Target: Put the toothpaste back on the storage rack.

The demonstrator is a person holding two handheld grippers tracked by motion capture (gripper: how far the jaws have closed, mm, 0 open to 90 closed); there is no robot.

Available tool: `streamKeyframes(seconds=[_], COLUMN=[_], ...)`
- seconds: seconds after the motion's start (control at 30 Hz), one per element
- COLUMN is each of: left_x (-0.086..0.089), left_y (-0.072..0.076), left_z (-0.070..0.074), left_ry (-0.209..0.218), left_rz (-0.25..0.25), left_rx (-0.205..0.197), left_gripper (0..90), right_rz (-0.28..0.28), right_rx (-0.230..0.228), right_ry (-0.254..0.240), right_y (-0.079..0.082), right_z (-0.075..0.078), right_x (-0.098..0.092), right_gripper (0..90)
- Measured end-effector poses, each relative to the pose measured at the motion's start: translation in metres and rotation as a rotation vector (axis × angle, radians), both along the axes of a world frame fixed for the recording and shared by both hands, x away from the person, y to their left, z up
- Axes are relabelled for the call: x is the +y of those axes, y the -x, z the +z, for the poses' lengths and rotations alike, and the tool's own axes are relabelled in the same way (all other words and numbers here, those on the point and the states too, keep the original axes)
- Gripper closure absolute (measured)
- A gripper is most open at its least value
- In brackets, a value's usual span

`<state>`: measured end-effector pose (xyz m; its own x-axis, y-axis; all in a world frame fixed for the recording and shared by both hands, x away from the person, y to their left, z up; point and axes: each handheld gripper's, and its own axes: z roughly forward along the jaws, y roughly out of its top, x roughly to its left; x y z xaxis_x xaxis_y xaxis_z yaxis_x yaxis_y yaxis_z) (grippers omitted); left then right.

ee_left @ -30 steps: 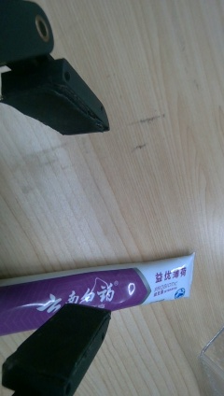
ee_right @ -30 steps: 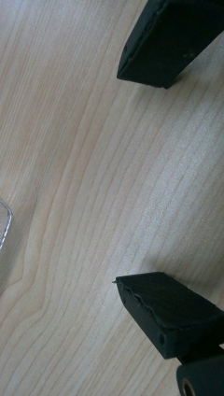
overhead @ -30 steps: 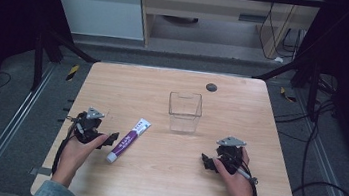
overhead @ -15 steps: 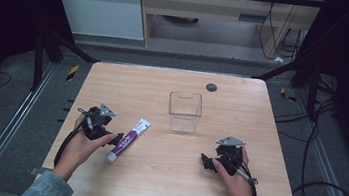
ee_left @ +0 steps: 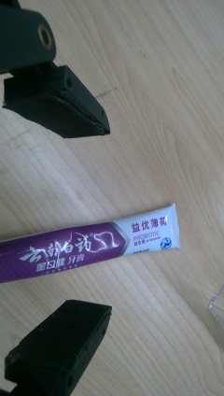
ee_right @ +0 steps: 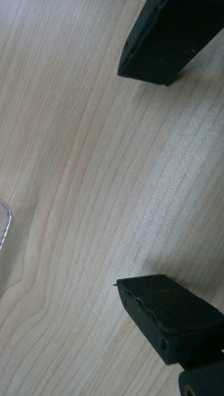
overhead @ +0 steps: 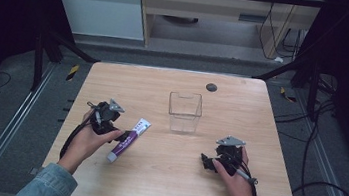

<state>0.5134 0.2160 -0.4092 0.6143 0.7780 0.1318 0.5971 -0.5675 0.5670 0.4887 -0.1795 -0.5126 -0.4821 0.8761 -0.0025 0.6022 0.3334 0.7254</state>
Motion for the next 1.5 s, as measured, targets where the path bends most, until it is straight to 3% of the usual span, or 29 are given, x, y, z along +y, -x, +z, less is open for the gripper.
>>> streamKeyframes(seconds=[0.2, 0.4, 0.67, 0.87, 1.13, 1.5], left_x=[-0.007, -0.021, -0.031, -0.042, -0.041, -0.045], left_y=[-0.003, -0.008, -0.027, -0.032, -0.045, -0.047], left_z=[-0.004, -0.012, -0.030, -0.036, -0.046, -0.054], left_ry=[-0.006, -0.006, -0.013, -0.031, -0.036, -0.038], left_rz=[-0.027, -0.065, -0.039, -0.039, 0.008, 0.026], left_rx=[0.025, 0.091, 0.149, 0.154, 0.162, 0.175], left_gripper=[16.1, 21.1, 26.0, 31.3, 35.5, 42.7], right_rz=[0.000, 0.000, 0.002, 0.002, 0.002, 0.004], right_rx=[0.000, 0.000, 0.000, 0.000, 0.000, 0.000], right_ry=[0.000, 0.000, 0.000, 0.000, 0.001, 0.002], right_y=[0.000, 0.000, 0.000, 0.000, 0.000, 0.000], right_z=[0.000, 0.000, 0.000, 0.000, 0.000, 0.000], right_x=[0.000, 0.000, 0.000, 0.000, 0.000, 0.000], right_gripper=[1.8, 1.8, 1.5, 1.5, 1.5, 1.5])
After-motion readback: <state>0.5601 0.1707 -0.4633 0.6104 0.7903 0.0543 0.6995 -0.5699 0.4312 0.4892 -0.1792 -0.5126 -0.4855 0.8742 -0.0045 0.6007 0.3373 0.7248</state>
